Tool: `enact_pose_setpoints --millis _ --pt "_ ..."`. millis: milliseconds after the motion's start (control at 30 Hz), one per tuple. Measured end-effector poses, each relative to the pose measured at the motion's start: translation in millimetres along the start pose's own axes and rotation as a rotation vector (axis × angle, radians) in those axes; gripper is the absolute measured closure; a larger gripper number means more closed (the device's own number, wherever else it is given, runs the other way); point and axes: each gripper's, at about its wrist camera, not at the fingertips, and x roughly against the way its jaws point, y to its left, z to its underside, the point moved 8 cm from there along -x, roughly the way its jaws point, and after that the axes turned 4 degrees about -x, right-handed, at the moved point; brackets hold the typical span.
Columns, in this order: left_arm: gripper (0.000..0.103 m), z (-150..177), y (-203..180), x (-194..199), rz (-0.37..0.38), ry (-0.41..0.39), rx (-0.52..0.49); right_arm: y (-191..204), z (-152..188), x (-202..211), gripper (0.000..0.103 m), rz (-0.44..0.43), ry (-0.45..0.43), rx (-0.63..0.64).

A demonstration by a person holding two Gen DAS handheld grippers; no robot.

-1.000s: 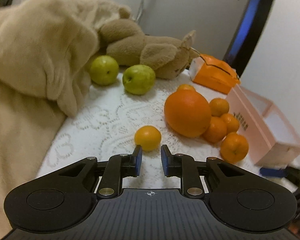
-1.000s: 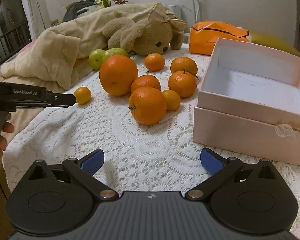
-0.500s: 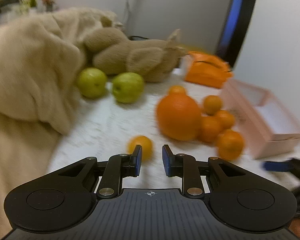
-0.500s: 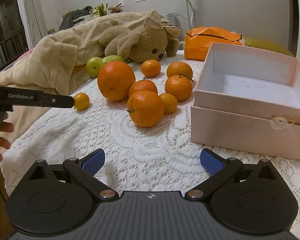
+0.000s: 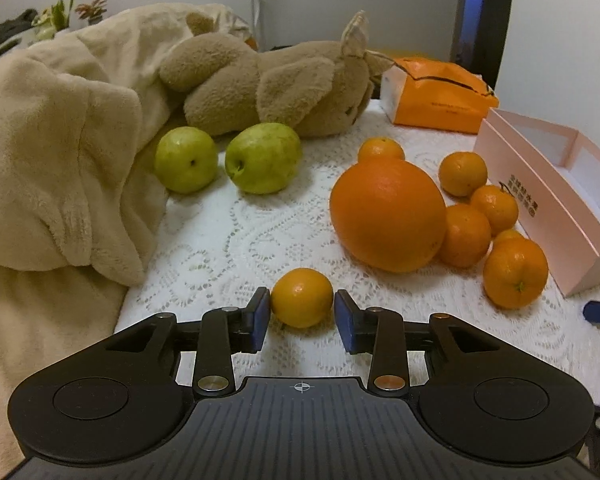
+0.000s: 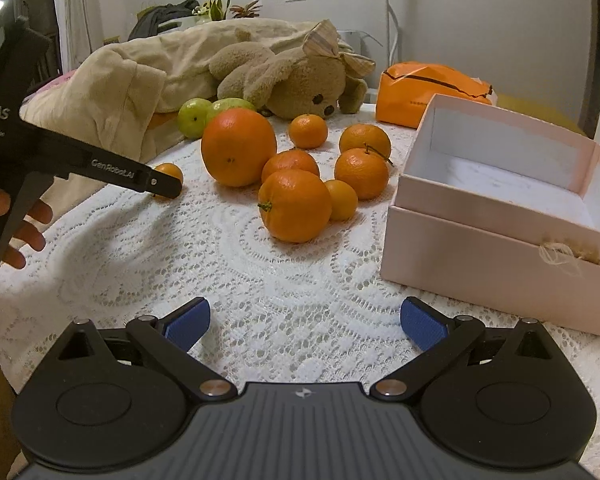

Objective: Organize fruits
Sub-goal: 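Move the left tool to the small mandarin and close on it, then carry the mandarin into the pink box with the left tool while the right tool grasps another mandarin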

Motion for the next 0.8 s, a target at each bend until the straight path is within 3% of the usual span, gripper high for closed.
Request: enact_pose_setpoints --millis 133,267,333,467,567,700,800 --pt "0.064 0.8 4.5 0.5 0.041 -0.012 0.025 1.1 0.7 -0.8 0.001 0.015 0.005 0.010" --pt "0.064 7.9 5.4 10.2 0.132 -0.029 0.078 4.9 0.8 -1.7 0.002 0.042 0.028 0.037" --pt "0.064 14.2 6.4 17.8 0.160 -0.029 0.109 5.0 -0.8 -0.6 0.006 0.038 0.032 0.033" --pt "0.064 31.6 7.2 32.7 0.168 -0.016 0.164 11.9 -10.6 8.3 0.009 0.040 -0.015 0.087" --pt "0.064 42.1 6.7 40.9 0.181 -0.027 0.175 24.5 -21.2 13.6 0.015 0.067 -0.070 0.177" --pt "0.065 47.8 9.4 49.7 0.193 -0.041 0.211 42.9 -33.2 2.9 0.033 0.122 -0.071 0.276" --pt "0.065 47.1 6.1 56.3 0.211 -0.049 0.203 52.0 -39.3 -11.6 0.035 0.153 -0.064 0.324"
